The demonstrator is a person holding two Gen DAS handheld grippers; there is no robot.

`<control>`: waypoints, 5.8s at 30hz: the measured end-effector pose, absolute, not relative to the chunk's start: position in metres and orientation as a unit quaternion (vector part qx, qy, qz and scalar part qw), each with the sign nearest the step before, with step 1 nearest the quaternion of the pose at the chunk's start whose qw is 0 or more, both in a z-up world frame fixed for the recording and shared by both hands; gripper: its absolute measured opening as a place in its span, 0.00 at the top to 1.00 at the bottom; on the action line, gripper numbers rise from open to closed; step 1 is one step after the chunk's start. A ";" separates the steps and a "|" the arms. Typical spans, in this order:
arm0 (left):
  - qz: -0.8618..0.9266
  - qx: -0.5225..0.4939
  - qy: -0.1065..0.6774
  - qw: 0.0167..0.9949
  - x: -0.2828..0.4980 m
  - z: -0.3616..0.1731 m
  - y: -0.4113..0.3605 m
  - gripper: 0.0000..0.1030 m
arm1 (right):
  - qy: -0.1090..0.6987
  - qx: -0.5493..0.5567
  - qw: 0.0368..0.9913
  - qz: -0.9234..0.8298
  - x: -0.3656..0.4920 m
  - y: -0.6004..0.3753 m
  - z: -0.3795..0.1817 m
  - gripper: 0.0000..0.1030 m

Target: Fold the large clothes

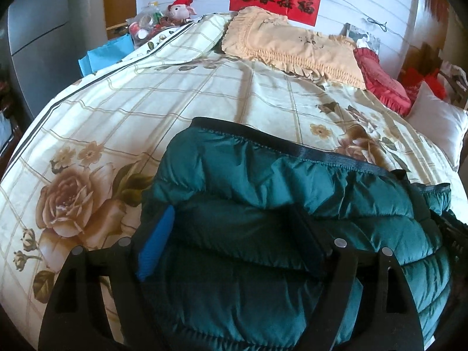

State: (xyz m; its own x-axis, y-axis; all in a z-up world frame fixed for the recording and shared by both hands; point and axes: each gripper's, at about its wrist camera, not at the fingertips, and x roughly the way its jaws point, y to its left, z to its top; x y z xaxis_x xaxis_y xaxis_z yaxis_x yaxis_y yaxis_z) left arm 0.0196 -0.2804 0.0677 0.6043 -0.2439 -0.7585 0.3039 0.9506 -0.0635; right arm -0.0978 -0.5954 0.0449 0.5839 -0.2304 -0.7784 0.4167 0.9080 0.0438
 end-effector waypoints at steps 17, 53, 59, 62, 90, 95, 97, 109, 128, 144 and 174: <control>-0.152 0.056 0.412 0.897 0.024 0.059 -0.288 0.16 | 0.386 0.099 0.906 -0.140 -0.140 -0.560 0.084 0.22; -0.187 0.045 0.375 0.907 -0.055 0.094 -0.237 0.16 | 0.382 0.146 0.902 -0.137 -0.227 -0.537 0.091 0.09; -0.193 0.055 0.375 0.905 -0.080 0.089 -0.225 0.16 | 0.397 0.150 0.894 -0.144 -0.247 -0.537 0.082 0.09; -0.190 0.055 0.378 0.904 -0.087 0.087 -0.222 0.16 | 0.404 0.152 0.890 -0.145 -0.251 -0.538 0.077 0.08; -0.212 -0.009 0.432 0.877 -0.084 0.064 -0.188 0.16 | 0.389 0.197 0.881 -0.182 -0.286 -0.584 0.069 0.00; -0.223 -0.032 0.445 0.866 -0.079 0.062 -0.181 0.16 | 0.393 0.205 0.877 -0.188 -0.284 -0.592 0.064 0.00; -0.230 -0.037 0.450 0.862 -0.075 0.060 -0.180 0.16 | 0.396 0.210 0.874 -0.188 -0.284 -0.595 0.061 0.00; -0.279 -0.155 0.497 0.807 -0.050 0.031 -0.160 0.05 | 0.401 0.265 0.868 -0.129 -0.259 -0.620 0.031 0.00; -0.318 -0.167 0.498 0.790 -0.039 0.032 -0.186 0.24 | 0.395 0.284 0.873 -0.040 -0.215 -0.598 0.029 0.42; -0.360 -0.061 0.513 0.776 -0.146 0.061 -0.140 0.40 | 0.421 0.295 0.856 -0.048 -0.342 -0.547 0.060 0.27; -0.238 0.052 0.370 0.897 -0.243 0.112 -0.188 0.29 | 0.341 0.110 0.925 -0.125 -0.360 -0.377 0.115 0.10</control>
State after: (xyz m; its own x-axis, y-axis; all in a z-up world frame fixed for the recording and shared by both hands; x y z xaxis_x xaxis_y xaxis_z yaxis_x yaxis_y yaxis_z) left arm -0.2428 -0.1876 0.1116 0.6135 -0.3879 -0.6879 0.4649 0.8815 -0.0825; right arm -0.3597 -0.3769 0.1148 0.7365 -0.1569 -0.6580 0.3067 0.9445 0.1180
